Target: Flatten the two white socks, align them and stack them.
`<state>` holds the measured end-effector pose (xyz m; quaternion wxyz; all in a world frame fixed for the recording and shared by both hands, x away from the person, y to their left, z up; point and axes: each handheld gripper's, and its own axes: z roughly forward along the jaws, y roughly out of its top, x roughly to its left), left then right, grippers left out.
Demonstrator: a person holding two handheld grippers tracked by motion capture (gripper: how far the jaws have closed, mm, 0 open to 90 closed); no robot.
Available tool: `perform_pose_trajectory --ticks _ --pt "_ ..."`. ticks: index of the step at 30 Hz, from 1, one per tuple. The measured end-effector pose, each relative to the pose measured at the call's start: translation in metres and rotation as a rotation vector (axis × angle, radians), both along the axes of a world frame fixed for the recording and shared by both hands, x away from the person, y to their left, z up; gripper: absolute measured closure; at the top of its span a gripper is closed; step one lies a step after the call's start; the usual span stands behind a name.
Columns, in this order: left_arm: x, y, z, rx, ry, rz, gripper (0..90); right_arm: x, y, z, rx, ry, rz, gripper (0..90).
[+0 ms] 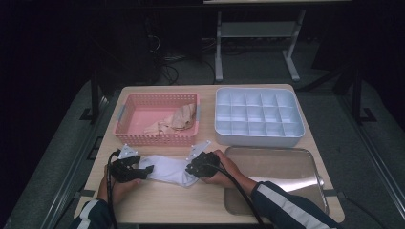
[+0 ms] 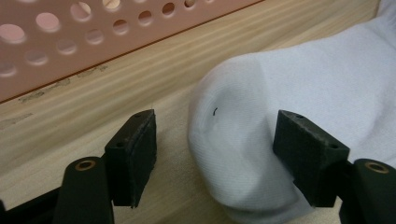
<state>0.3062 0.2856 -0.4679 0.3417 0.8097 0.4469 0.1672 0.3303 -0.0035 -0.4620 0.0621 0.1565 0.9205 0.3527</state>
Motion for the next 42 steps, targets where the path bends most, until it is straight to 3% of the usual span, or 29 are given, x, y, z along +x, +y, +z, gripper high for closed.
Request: perform_pose_trajectory --ticks 6,10,17,27,36,42 --pt "-0.0001 0.0008 0.0009 0.004 0.000 -0.007 35.1 0.0008 0.0006 0.0003 -0.018 -0.008 0.010 81.0" --pt "-0.0012 0.0013 0.0004 -0.007 -0.006 -0.004 35.5 0.0006 0.0020 0.0013 -0.029 -0.001 0.008 81.1" --pt "-0.0012 0.0058 0.0011 -0.034 0.004 0.006 44.7 0.0011 0.0022 0.0011 -0.029 -0.004 0.015 81.1" --pt "-0.0032 0.0026 0.0015 -0.018 -0.002 0.005 48.5 0.0008 0.0029 0.0017 -0.039 -0.008 0.015 81.1" --pt "-0.0036 0.0056 0.0027 -0.039 0.018 -0.009 61.6 0.0011 0.0034 0.0017 -0.037 -0.007 0.022 81.1" --pt "-0.0030 0.0065 0.0026 -0.078 0.045 -0.032 77.1 0.0015 0.0035 0.0018 -0.041 -0.010 0.025 81.1"
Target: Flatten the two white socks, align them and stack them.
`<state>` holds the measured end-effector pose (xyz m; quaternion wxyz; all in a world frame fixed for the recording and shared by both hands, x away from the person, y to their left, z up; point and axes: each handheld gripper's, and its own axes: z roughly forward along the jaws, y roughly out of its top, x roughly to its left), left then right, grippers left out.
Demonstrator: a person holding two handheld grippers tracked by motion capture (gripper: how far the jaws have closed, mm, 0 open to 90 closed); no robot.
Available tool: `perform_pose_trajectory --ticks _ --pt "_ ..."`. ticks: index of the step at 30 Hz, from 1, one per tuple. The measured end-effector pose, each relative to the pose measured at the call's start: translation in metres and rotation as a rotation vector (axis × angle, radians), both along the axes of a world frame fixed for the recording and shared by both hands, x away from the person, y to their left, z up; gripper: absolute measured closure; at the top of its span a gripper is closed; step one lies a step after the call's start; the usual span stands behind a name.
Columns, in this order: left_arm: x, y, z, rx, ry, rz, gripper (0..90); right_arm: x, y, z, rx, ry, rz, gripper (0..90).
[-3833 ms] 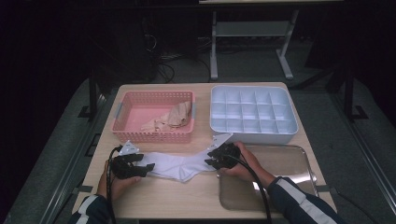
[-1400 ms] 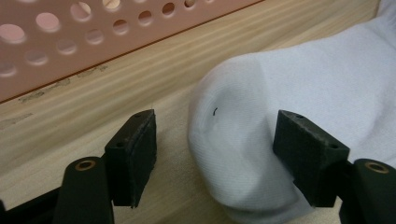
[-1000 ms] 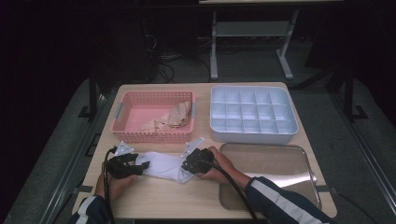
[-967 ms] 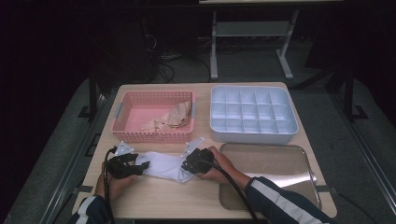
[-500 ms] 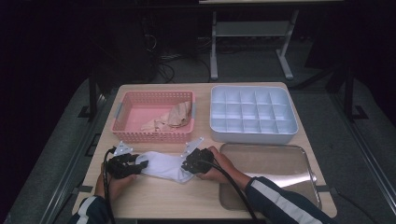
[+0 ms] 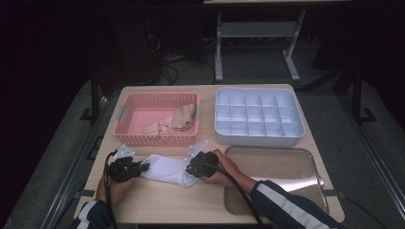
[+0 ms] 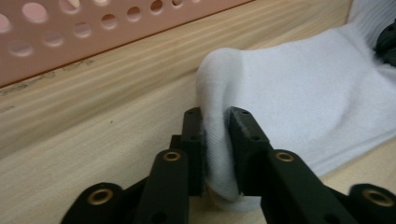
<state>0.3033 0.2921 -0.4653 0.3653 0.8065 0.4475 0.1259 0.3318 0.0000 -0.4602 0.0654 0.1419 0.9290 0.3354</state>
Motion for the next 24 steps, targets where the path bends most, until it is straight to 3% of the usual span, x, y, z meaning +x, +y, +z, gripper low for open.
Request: perform_pose_trajectory --ticks 5,6,9,11,17,19,24 --pt "-0.001 0.001 0.001 -0.024 0.021 -0.013 83.2 0.000 0.000 0.000 -0.004 -0.001 -0.003 81.1" --pt "-0.001 0.002 0.002 -0.011 0.022 -0.027 83.4 0.000 0.000 0.001 -0.005 0.005 -0.006 81.1" --pt "-0.004 0.003 0.007 -0.035 0.008 -0.026 83.7 0.001 0.001 0.001 -0.008 0.004 -0.002 81.1" --pt "-0.007 0.005 0.012 -0.080 -0.008 -0.013 83.7 0.002 0.002 0.001 -0.013 0.009 0.007 81.0" --pt "-0.016 0.006 0.031 -0.160 -0.054 -0.029 83.8 0.002 0.006 0.002 -0.020 0.016 0.020 80.8" --pt "-0.019 0.005 0.036 -0.211 -0.063 -0.028 83.8 0.003 0.008 0.002 -0.019 0.024 0.024 80.8" --pt "-0.022 -0.002 0.048 -0.293 -0.084 -0.066 83.9 0.003 0.011 0.003 -0.024 0.018 0.036 80.6"
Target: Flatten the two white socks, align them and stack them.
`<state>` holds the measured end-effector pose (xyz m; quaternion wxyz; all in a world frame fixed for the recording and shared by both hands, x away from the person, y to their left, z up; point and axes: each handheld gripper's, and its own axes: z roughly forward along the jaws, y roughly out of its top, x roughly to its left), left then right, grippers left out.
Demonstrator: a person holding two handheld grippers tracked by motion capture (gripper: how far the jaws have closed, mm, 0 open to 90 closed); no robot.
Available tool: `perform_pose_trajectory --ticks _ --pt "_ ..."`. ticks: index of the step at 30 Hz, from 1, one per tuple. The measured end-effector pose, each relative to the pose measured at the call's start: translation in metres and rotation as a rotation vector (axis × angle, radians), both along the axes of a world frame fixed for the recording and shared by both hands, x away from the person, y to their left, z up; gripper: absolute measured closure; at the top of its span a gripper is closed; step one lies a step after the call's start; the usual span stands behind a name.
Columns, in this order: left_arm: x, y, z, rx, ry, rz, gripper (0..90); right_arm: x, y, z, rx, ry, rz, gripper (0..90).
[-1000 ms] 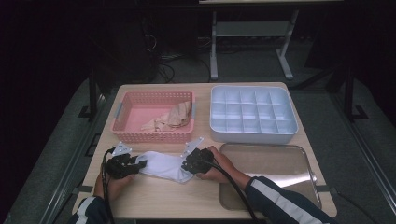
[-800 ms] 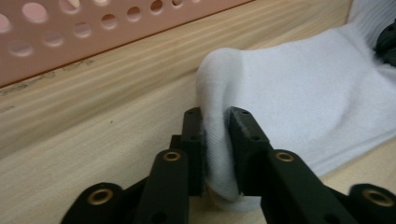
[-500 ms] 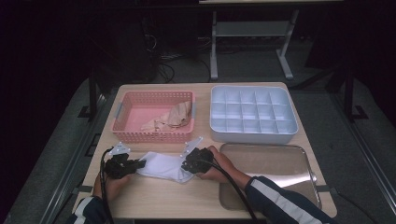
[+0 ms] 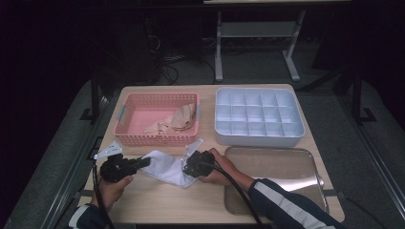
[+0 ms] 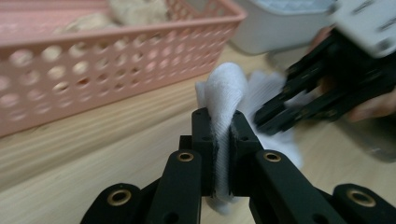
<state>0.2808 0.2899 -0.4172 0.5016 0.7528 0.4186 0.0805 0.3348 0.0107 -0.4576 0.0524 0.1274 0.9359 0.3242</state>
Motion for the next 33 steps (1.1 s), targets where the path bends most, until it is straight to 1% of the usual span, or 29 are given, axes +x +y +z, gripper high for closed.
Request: perform_pose_trajectory --ticks 2,3,6,7,9,11,14,15,17,18,19,20,22,23,25,26,27,29,31,32,33 --pt "-0.001 -0.004 0.004 -0.005 -0.014 -0.013 83.9 0.000 0.001 0.000 0.002 0.007 0.002 80.3" --pt "-0.001 -0.007 0.005 -0.016 -0.011 -0.016 83.8 0.000 0.001 0.000 0.002 0.009 0.000 80.3" --pt "-0.003 -0.011 0.008 -0.015 -0.018 -0.027 83.8 0.000 0.003 0.000 0.001 0.000 0.006 80.0" --pt "-0.004 -0.012 0.009 -0.021 -0.014 -0.025 83.8 0.001 0.004 0.000 0.000 -0.003 0.010 79.8" --pt "-0.005 -0.014 0.011 -0.019 -0.001 -0.018 83.9 0.000 0.006 0.000 0.001 -0.004 0.010 79.8" --pt "-0.005 -0.016 0.013 -0.009 -0.002 -0.024 83.9 0.000 0.009 0.000 -0.005 -0.017 0.018 79.7" --pt "-0.006 -0.020 0.016 -0.006 -0.013 -0.018 84.0 0.000 0.013 0.000 -0.001 -0.018 0.027 79.6" --pt "-0.006 -0.020 0.016 -0.006 -0.023 -0.020 84.0 0.001 0.014 0.000 0.001 -0.018 0.033 79.6" --pt "-0.007 -0.023 0.018 -0.011 -0.021 -0.023 84.0 0.002 0.016 0.000 0.004 -0.016 0.034 79.3" --pt "-0.008 -0.025 0.018 0.001 -0.026 -0.021 84.0 0.002 0.017 0.000 0.008 -0.022 0.038 78.6" --pt "-0.008 -0.026 0.019 0.009 -0.027 -0.019 84.0 0.002 0.017 0.000 0.012 -0.013 0.035 73.9" --pt "-0.009 -0.027 0.019 0.005 -0.022 -0.015 84.0 0.003 0.016 0.002 0.022 -0.008 0.045 70.0" --pt "-0.010 -0.028 0.019 0.005 -0.020 -0.005 84.0 0.003 0.009 0.011 0.048 -0.007 0.044 71.2" --pt "-0.010 -0.028 0.020 0.006 -0.020 -0.002 84.0 0.005 0.004 0.016 0.068 -0.023 0.046 71.3" --pt "-0.011 -0.027 0.021 -0.008 -0.017 0.009 83.9 0.007 -0.010 0.027 0.092 -0.029 0.017 72.5" --pt "-0.011 -0.027 0.021 -0.013 -0.011 0.012 83.9 0.007 -0.018 0.032 0.088 -0.026 -0.007 72.8" --pt "-0.011 -0.029 0.021 -0.014 -0.008 0.017 83.8 0.009 -0.026 0.034 0.082 -0.031 -0.013 73.0" --pt "-0.011 -0.032 0.020 -0.018 0.000 0.022 83.6 0.013 -0.040 0.035 0.048 -0.034 -0.055 73.3" --pt "-0.010 -0.037 0.020 -0.019 0.003 0.026 83.6 0.016 -0.051 0.030 0.026 -0.016 -0.080 73.4" --pt "-0.009 -0.041 0.020 -0.019 0.004 0.026 83.6 0.017 -0.055 0.027 0.005 -0.019 -0.086 73.3" --pt "-0.008 -0.045 0.020 -0.027 0.008 0.024 83.5 0.017 -0.057 0.023 -0.008 -0.011 -0.092 73.0"
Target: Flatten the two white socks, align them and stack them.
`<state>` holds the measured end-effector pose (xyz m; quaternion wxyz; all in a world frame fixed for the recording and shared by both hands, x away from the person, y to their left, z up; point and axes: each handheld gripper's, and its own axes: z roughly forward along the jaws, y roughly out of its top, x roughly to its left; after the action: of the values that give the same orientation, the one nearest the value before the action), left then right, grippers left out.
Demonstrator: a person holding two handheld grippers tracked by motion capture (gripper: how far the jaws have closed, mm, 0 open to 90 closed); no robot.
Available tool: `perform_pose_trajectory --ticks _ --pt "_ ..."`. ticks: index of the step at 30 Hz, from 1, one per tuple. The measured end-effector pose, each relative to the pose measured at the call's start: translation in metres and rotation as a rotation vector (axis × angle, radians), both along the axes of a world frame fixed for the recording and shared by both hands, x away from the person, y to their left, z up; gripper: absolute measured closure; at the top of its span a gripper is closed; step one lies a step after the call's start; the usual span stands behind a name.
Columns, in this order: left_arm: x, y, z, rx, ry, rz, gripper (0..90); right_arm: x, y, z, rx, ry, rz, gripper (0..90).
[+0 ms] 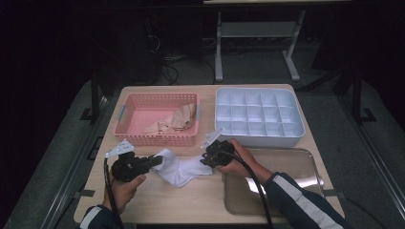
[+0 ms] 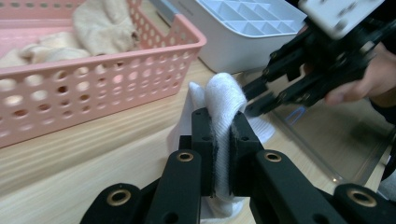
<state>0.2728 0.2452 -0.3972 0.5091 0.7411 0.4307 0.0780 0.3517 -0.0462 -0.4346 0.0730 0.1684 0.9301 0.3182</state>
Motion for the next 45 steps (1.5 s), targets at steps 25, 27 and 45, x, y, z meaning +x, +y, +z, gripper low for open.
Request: perform_pose_trajectory --ticks 25,27,45 --pt "0.039 -0.096 -0.050 0.047 0.102 0.055 75.1 0.008 -0.012 -0.011 0.002 -0.016 -0.024 73.2" --pt "0.039 -0.100 -0.052 0.057 0.107 0.058 65.4 0.009 -0.012 -0.013 0.003 -0.010 -0.027 73.1" --pt "0.007 -0.031 -0.049 0.294 0.016 -0.046 32.6 0.002 -0.027 0.022 0.128 -0.039 -0.056 66.3"
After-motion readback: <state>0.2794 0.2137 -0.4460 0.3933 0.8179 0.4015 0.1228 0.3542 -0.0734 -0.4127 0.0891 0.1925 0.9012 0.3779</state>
